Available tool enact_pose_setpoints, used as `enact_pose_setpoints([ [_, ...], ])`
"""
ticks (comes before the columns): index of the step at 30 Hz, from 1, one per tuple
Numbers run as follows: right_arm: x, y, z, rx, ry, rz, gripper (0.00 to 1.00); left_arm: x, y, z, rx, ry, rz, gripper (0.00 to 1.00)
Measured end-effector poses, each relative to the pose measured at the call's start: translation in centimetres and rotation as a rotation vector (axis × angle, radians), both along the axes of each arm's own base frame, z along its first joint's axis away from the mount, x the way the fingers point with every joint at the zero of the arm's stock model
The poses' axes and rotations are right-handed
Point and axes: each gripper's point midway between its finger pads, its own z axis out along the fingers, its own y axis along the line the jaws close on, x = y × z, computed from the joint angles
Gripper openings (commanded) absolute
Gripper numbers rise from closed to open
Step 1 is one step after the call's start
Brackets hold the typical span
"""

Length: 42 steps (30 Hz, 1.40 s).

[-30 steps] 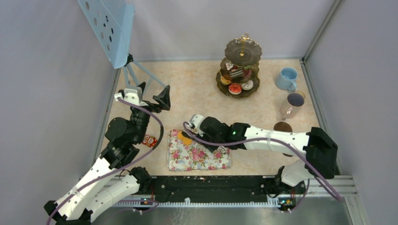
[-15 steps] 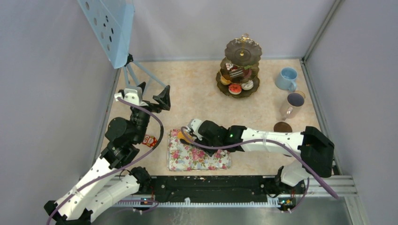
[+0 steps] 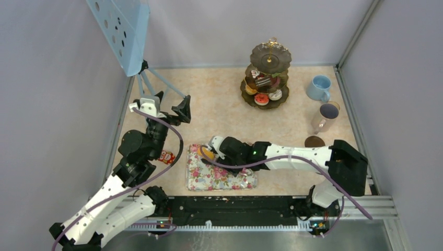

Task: Serve the afternoon tea

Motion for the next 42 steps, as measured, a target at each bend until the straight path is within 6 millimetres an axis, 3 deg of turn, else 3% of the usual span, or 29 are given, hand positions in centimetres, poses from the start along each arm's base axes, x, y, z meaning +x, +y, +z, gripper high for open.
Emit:
enact_pose_setpoints([
  [5,0.0,0.2,-0.6,-0.015,-0.007,0.009,0.42,0.0,0.0,0.0,0.001,0.001,0.000,0.99],
  [10,-0.2,0.3,-0.9,-0.035,-0.027,0.018,0.22,0.0,0.0,0.0,0.001,0.001,0.000,0.99],
  [16,0.0,0.1,-0.6,-0.035,-0.052,0.007,0.14,0.0,0.0,0.0,0.001,0.001,0.000,0.99],
  [19,0.1,-0.9,1.0,-0.008,-0.092,-0.023,0.09,0.0,0.0,0.0,0.002,0.001,0.001,0.99],
  [22,0.9,-2.6,5.0,0.066,-0.167,-0.087,0.07,0.1,0.0,-0.1,0.002,0.002,0.000,0.99],
  [26,3.6,-5.7,10.8,0.169,-0.265,-0.234,0.07,0.2,-0.1,-0.2,0.005,0.005,0.000,0.99],
  [32,12.5,-14.7,17.8,0.199,-0.396,-0.641,0.11,0.2,-0.2,-0.2,0.007,0.006,-0.003,0.99],
  [36,16.3,-19.6,21.2,0.183,-0.461,-0.824,0.13,0.1,-0.3,-0.2,0.007,0.005,-0.006,0.99],
  [39,19.0,-21.5,23.1,0.178,-0.493,-0.905,0.13,0.1,-0.3,-0.2,0.006,0.004,-0.008,0.99],
  [42,21.1,-22.7,23.7,0.164,-0.497,-0.945,0.14,0.1,-0.3,-0.1,0.005,0.002,-0.011,0.99],
])
